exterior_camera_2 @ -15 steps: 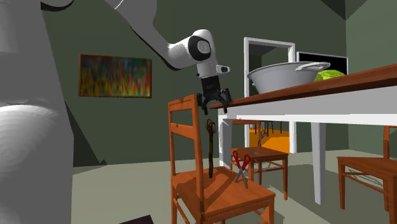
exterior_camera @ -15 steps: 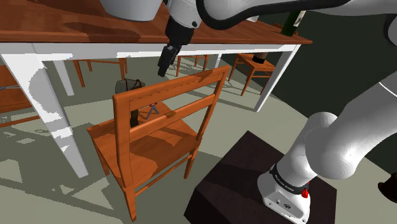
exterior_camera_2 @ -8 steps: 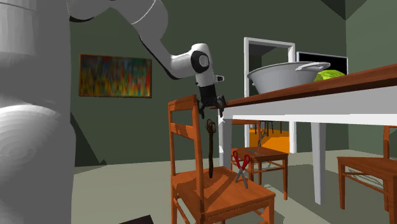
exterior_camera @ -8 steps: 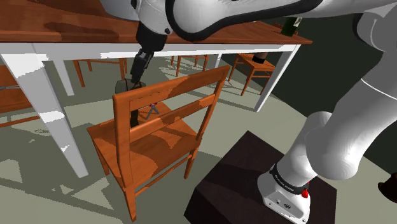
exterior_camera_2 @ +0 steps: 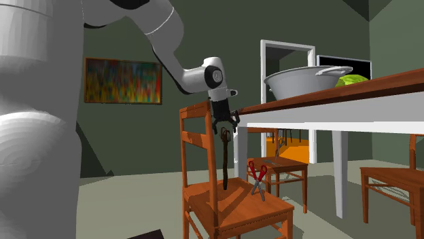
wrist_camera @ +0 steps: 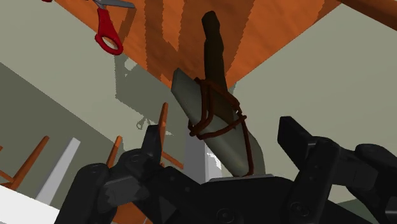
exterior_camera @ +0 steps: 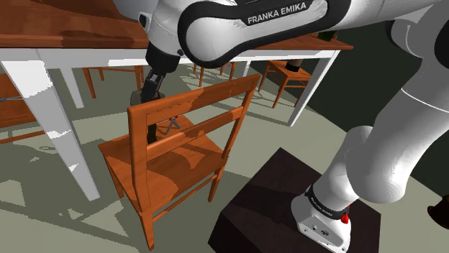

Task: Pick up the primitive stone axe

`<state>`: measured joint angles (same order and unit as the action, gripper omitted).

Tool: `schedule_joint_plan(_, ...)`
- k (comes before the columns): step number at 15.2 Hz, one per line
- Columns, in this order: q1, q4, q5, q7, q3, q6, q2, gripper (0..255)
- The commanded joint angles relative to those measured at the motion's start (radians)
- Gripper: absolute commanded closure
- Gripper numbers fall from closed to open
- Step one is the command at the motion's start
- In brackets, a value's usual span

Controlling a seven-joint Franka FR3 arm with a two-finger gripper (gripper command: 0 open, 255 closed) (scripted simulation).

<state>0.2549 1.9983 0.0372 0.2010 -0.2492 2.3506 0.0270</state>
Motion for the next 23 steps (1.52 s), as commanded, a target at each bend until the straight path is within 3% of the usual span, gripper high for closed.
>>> schedule_joint_plan(1,0.0,0.017,0.003,-0.002,0.0,0.024,0.007,0)
schedule_joint_plan(2,0.0,0.017,0.003,-0.002,0.0,0.024,0.007,0)
schedule_joint_plan(3,-0.001,0.016,0.002,0.0,0.001,0.023,0.006,255)
schedule_joint_plan(12,0.0,0.017,0.003,-0.002,0.0,0.024,0.007,255)
schedule_joint_plan(23,-0.001,-0.092,-0.013,0.011,0.001,-0.119,-0.028,255)
